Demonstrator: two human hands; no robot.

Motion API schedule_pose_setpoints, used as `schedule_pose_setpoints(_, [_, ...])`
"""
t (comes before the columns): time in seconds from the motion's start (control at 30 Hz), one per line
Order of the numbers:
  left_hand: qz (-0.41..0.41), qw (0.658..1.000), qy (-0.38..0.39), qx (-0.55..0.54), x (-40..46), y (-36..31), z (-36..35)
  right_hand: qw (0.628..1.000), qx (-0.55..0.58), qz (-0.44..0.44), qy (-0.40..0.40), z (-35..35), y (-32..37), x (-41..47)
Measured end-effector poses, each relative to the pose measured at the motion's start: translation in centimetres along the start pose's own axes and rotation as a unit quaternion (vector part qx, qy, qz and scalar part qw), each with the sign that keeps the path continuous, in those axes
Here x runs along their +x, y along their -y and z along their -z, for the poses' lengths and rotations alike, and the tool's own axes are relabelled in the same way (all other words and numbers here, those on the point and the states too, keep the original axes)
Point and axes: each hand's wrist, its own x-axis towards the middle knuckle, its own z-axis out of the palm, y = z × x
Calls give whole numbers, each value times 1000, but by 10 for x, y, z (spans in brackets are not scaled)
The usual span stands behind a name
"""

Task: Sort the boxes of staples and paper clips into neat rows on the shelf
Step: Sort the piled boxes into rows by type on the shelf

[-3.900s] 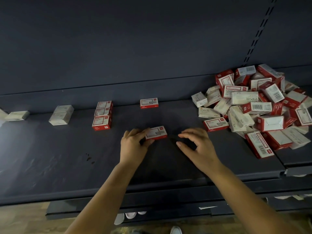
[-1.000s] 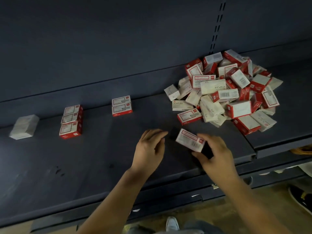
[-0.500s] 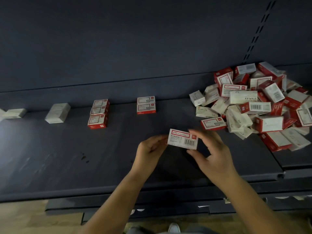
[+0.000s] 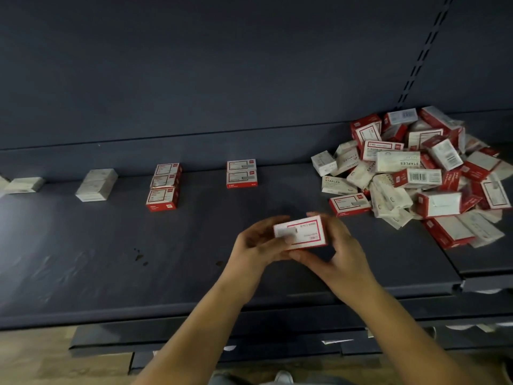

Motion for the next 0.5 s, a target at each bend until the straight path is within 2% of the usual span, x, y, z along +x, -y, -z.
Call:
schedule_pose_setpoints(0.1, [-26, 998, -46, -24, 0, -1, 0, 1000, 16, -9, -17, 3, -2, -2])
schedule_pose_setpoints(0.33, [-89, 986, -103, 94, -6, 3, 2, 1000, 11, 6, 23, 7, -8, -3])
schedule_pose_setpoints(0.5, [-103, 982, -146, 63, -7, 4, 7, 999, 21, 8, 49, 2, -4, -5])
